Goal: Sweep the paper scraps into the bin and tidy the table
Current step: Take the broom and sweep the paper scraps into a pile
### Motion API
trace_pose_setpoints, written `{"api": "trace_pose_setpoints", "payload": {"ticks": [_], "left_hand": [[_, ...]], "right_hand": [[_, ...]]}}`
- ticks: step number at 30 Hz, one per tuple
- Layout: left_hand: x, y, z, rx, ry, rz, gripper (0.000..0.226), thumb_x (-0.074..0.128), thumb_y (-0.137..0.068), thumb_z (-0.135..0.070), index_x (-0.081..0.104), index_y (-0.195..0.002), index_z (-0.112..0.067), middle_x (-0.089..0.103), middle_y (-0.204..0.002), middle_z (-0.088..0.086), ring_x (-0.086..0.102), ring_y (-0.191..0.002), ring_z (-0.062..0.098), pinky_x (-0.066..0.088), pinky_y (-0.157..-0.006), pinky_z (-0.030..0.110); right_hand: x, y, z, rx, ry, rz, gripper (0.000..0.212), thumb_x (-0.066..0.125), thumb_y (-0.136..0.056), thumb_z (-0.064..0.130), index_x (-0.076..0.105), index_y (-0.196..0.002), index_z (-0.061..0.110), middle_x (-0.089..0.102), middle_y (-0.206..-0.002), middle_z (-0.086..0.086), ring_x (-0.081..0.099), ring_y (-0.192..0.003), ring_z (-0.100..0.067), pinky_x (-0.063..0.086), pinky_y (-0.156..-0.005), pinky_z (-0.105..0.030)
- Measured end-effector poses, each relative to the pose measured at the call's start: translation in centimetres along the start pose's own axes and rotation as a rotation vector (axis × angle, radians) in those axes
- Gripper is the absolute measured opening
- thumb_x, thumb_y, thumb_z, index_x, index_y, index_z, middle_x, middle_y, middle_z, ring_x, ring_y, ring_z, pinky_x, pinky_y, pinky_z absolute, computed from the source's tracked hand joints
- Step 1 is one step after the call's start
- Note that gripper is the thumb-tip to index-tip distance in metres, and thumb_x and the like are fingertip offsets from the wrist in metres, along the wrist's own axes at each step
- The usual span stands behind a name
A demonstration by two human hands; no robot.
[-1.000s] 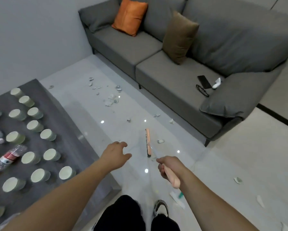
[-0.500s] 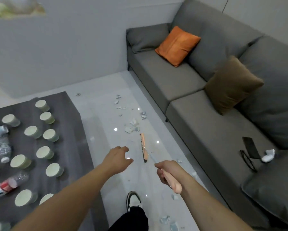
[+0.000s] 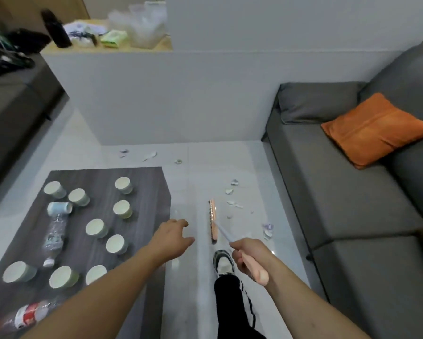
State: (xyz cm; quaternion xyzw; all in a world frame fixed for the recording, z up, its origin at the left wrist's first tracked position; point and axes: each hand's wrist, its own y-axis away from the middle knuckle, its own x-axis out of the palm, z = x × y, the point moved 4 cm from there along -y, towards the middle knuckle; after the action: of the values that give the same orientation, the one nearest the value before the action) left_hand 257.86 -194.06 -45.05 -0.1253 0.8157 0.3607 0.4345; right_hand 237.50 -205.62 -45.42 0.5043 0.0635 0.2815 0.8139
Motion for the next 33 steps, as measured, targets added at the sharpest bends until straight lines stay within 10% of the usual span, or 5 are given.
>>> {"api": "trace_pose_setpoints", "payload": {"ticks": [16, 33], "left_hand": [[-19.7, -25.7, 5.2, -0.275, 0.167, -0.101, 0.054, 0.058, -0.088, -0.045, 0.051, -0.134, -0.018, 0.053, -0.133, 0.008, 0.047, -0.122, 0.025, 0.041, -0.096, 0.035], [-35.4, -41.6, 27.6, -0.636, 0.544, -0.278, 0.061, 0.054, -0.090, -0.049, 0.044, -0.140, -0.018, 0.050, -0.136, 0.010, 0.047, -0.123, 0.027, 0.041, -0.101, 0.036]], "right_hand": [[16.2, -21.5, 31.2, 0.115, 0.300, 0.174, 0.015, 0.058, -0.090, 0.007, 0.055, -0.102, -0.001, 0.045, -0.058, -0.006, 0.040, -0.043, -0.012, 0.038, -0.039, -0.020], [49.4, -37.7, 50.0, 0.063, 0.984, 0.188, 0.008, 0.055, -0.092, 0.005, 0.059, -0.090, -0.001, 0.048, -0.056, -0.008, 0.040, -0.039, -0.014, 0.034, -0.037, -0.021]]}}
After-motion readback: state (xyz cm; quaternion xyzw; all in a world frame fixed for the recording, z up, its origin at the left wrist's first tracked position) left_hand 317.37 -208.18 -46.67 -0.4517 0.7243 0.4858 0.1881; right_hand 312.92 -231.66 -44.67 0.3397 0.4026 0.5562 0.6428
